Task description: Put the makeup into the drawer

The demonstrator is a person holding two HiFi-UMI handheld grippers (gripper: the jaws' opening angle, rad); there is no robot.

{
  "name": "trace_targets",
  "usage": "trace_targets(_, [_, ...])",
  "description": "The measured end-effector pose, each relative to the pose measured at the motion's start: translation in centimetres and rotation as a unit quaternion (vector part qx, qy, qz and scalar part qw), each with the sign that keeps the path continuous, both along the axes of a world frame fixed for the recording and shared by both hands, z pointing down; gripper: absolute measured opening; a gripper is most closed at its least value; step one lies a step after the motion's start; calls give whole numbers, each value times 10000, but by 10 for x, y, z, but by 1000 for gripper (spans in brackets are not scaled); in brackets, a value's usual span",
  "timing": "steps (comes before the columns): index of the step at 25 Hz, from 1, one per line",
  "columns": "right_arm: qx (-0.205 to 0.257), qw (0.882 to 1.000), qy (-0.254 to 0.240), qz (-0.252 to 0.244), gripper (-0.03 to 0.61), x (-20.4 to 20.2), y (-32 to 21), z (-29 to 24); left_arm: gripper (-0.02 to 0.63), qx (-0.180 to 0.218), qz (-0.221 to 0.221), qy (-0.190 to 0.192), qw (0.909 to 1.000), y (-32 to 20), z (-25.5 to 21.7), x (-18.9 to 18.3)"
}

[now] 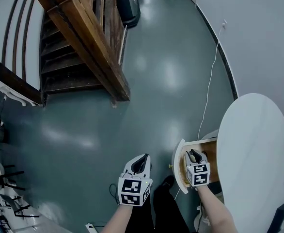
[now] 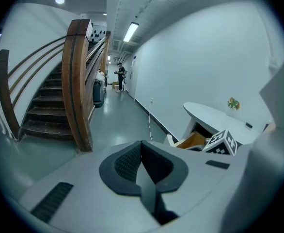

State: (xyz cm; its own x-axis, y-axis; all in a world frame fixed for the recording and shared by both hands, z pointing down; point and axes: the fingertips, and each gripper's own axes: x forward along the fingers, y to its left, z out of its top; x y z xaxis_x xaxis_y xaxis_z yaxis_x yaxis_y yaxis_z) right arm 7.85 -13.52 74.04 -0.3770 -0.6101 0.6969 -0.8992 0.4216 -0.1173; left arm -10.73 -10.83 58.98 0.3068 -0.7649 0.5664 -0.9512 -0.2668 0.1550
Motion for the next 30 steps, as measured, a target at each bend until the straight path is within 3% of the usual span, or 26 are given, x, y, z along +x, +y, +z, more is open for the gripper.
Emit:
trace_targets(12, [-100, 9996, 256, -24, 100, 1, -7, 21, 3, -42, -22, -14, 10000, -5, 8, -1])
trace_targets(24, [-398, 9980, 178, 455, 100, 15, -10, 34, 3, -95, 37, -55, 9999, -3, 14, 3])
trace_targets(30, [-431, 9979, 316, 373, 100, 14, -9, 34, 3, -113, 72, -33, 9999, -3, 14, 7])
